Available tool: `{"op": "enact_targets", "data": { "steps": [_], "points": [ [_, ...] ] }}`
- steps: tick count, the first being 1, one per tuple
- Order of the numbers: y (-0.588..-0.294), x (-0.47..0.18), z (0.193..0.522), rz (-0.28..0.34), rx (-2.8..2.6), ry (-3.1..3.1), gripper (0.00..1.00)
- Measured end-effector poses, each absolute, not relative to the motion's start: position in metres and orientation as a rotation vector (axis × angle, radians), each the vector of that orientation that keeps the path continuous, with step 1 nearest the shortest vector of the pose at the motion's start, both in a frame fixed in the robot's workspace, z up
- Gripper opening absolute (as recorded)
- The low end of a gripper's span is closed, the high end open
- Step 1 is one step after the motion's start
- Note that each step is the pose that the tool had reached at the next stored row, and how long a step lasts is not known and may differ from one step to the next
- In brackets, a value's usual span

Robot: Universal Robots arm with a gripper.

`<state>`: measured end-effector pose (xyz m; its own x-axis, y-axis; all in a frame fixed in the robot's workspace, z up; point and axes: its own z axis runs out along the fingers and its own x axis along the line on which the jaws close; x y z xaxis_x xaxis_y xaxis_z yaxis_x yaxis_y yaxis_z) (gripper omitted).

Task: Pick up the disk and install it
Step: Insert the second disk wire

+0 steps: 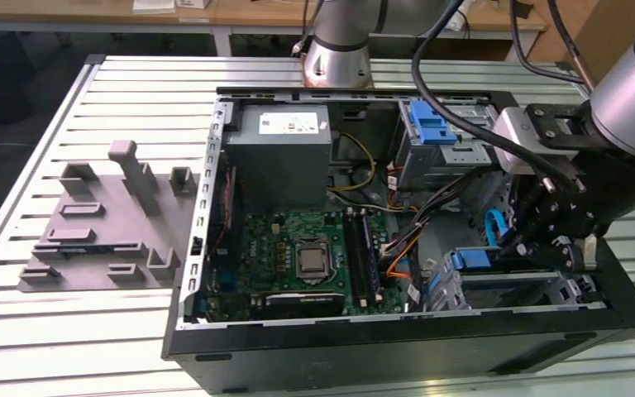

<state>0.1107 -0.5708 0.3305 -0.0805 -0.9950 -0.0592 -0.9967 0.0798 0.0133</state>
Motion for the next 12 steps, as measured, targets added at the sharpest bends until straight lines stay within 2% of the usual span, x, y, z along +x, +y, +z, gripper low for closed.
{"op": "enact_targets", "data": {
  "steps": [8, 9, 12],
  "points": [
    [-0.5709, 0.1107, 0.3301, 0.078, -2.106, 2.283, 0.17],
    [-0.5709, 0.1107, 0.3301, 0.078, -2.106, 2.283, 0.23],
    [-0.5709, 0.1107, 0.331, 0.078, -2.106, 2.283, 0.23]
  ]
}}
